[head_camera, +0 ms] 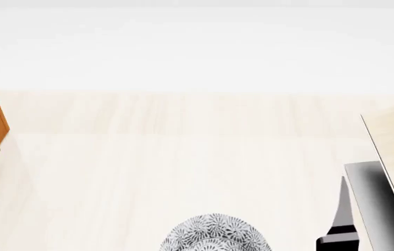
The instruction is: Close the top drawer of the cabinet and put the bowl on top of it.
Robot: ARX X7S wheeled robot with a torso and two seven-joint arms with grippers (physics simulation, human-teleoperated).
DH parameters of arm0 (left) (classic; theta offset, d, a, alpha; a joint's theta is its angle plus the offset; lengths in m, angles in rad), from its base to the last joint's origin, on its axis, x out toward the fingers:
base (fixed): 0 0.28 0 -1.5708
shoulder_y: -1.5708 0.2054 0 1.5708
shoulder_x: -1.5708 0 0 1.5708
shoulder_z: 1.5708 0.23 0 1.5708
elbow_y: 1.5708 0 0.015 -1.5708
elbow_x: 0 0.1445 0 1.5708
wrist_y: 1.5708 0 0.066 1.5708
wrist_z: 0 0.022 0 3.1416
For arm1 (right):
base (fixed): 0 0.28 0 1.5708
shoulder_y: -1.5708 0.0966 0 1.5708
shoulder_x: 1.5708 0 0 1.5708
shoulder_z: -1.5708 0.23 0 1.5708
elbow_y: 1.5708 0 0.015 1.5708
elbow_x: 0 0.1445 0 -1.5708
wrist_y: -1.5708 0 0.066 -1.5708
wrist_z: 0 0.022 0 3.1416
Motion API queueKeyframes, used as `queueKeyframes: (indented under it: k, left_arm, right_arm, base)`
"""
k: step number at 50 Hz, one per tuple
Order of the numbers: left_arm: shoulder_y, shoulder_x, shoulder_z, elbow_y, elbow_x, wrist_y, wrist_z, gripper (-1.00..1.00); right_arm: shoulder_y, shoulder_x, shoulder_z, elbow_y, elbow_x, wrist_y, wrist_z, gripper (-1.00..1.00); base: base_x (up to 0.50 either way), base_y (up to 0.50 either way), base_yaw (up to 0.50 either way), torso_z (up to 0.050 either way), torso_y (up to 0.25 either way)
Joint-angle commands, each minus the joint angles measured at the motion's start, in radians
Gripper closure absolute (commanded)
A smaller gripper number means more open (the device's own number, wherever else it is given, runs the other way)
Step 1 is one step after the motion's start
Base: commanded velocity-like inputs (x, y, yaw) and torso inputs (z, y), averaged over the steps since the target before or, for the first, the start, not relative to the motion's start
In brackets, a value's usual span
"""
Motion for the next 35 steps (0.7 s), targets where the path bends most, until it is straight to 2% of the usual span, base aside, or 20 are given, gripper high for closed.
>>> queueKeyframes:
  k: [1,24,35]
  left_arm:
    - [0.063,-0.019,-0.031,0.118,-0.047,0.011,0.078,-1.00]
    - [0.143,-0.068,-0.052,0.270,-0.116,0.014,0.131,-1.00]
    - [0.148,-0.064,-0.015,0.336,-0.113,0.002,0.112,-1.00]
  right_arm:
    - [-0.033,-0.007,0.033,-0.005,0.009,-0.032,-0.032,-1.00]
    - [-0.068,-0.003,0.050,-0.006,0.006,-0.057,-0.028,-1.00]
    - [-0.077,-0.001,0.047,-0.002,-0.005,-0.069,-0.035,-1.00]
  base:
    - [0.00,0.00,0.00,0.000,0.000]
    - [0.00,0.00,0.00,0.000,0.000]
    - [0.00,0.00,0.00,0.000,0.000]
